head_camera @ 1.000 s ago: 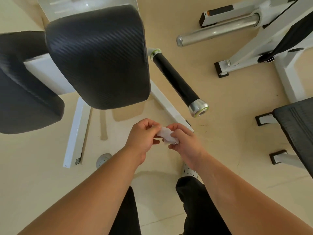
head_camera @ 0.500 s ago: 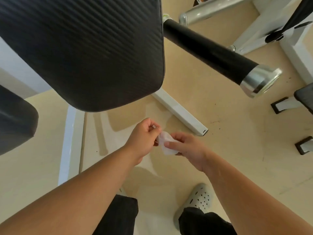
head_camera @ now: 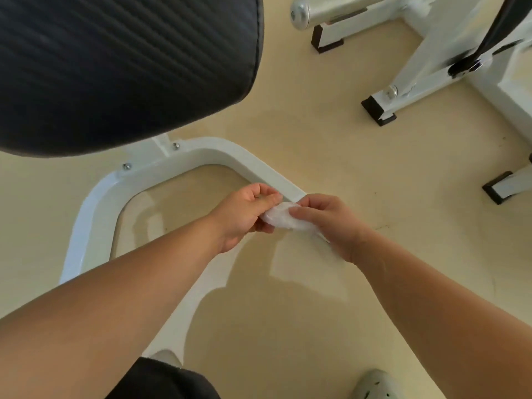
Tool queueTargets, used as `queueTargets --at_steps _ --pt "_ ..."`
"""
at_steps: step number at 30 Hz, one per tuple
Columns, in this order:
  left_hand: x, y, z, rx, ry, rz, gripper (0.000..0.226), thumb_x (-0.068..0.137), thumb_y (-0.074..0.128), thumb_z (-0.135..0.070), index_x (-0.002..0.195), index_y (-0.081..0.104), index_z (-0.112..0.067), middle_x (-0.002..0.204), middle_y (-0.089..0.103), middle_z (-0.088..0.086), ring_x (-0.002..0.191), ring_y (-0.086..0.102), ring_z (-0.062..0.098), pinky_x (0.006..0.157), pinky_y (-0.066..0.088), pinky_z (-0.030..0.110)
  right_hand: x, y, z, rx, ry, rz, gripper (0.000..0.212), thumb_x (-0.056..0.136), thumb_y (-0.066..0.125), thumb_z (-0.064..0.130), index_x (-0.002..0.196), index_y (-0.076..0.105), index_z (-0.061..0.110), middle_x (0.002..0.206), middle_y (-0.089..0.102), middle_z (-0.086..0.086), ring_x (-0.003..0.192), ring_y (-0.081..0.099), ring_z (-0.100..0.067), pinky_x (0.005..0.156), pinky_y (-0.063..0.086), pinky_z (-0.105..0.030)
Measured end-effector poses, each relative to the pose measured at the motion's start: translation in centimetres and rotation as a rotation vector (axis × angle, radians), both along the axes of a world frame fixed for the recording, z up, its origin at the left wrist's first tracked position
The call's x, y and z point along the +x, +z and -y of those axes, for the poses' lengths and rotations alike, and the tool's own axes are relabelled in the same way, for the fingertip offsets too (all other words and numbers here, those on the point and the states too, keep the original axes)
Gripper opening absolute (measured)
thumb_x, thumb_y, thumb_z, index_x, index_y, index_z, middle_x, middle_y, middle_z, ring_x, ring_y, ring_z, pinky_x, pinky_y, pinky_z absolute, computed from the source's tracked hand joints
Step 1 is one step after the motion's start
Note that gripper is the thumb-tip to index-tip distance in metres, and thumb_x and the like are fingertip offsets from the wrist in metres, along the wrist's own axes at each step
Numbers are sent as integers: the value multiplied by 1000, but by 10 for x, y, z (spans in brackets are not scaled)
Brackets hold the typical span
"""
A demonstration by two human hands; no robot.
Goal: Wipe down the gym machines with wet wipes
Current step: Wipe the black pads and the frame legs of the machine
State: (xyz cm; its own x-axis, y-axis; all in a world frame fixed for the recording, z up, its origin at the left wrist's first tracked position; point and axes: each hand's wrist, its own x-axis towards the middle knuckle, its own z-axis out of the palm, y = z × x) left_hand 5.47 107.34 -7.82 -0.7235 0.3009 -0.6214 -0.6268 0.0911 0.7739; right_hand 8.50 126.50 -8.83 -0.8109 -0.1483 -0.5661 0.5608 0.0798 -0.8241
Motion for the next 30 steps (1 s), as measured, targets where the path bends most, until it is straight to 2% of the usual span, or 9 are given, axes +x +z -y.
queueTargets --at_steps 5,9,12,14,17,21,24,27,30 --pt "-23 -35 27 -102 -209 -76 9 90 74 -11 87 65 -12 77 62 3 64 58 15 66 54 28 -37 -39 20 76 -11 -105 17 91 74 20 77 65 15 67 58 3 60 52 -11 58 43 -23" --pt "-40 -57 36 -127 -69 -110 7 93 68 -10 88 66 -14 85 69 2 85 63 15 78 51 34 -50 -70 37 161 -42 -134 29 87 74 41 71 62 18 67 54 1 64 49 -16 66 39 -31" --pt "-52 -62 33 13 91 -61 15 98 57 -7 86 60 -16 84 68 6 77 65 18 78 53 36 -47 -83 40 57 -83 -123 41 75 73 57 71 59 19 73 52 -2 73 52 -19 71 44 -35" --pt "-49 -63 29 64 107 -37 16 99 52 -8 86 57 -15 77 66 6 70 66 20 69 57 35 -43 -86 37 -92 -61 -91 36 80 77 47 72 56 19 73 52 -2 71 53 -19 67 46 -29" --pt "-41 -58 23 -40 85 -57 12 98 56 -8 88 58 -15 75 64 6 64 63 20 59 56 31 -43 -81 28 -251 54 -76 28 82 79 24 74 54 19 75 56 -1 67 56 -15 66 44 -24" --pt "-38 -54 15 -307 -26 -165 10 94 69 -16 89 61 -18 83 68 4 75 64 20 69 50 33 -52 -76 25 -299 -14 -47 26 92 71 11 74 54 17 75 62 -3 69 60 -17 76 50 -34" --pt "-35 -55 -3 -303 -7 -179 26 92 72 -25 80 49 -24 86 55 8 77 51 21 64 40 33 -50 -80 24 -286 5 -43 15 93 74 26 93 64 15 88 71 -2 84 67 -22 80 54 -37" --pt "-34 -65 -17 -214 18 -160 32 95 68 -19 78 42 -26 81 53 7 61 52 16 53 44 23 -38 -88 17 -329 103 -9 40 95 72 30 127 64 8 119 74 -12 111 71 -29 92 56 -43" --pt "-26 -78 -24 -196 1 -153 16 98 65 -17 89 51 -18 76 60 1 64 58 13 52 48 23 -31 -98 -4 -281 -28 13 33 95 70 10 127 63 12 116 73 -14 98 72 -28 80 56 -37"
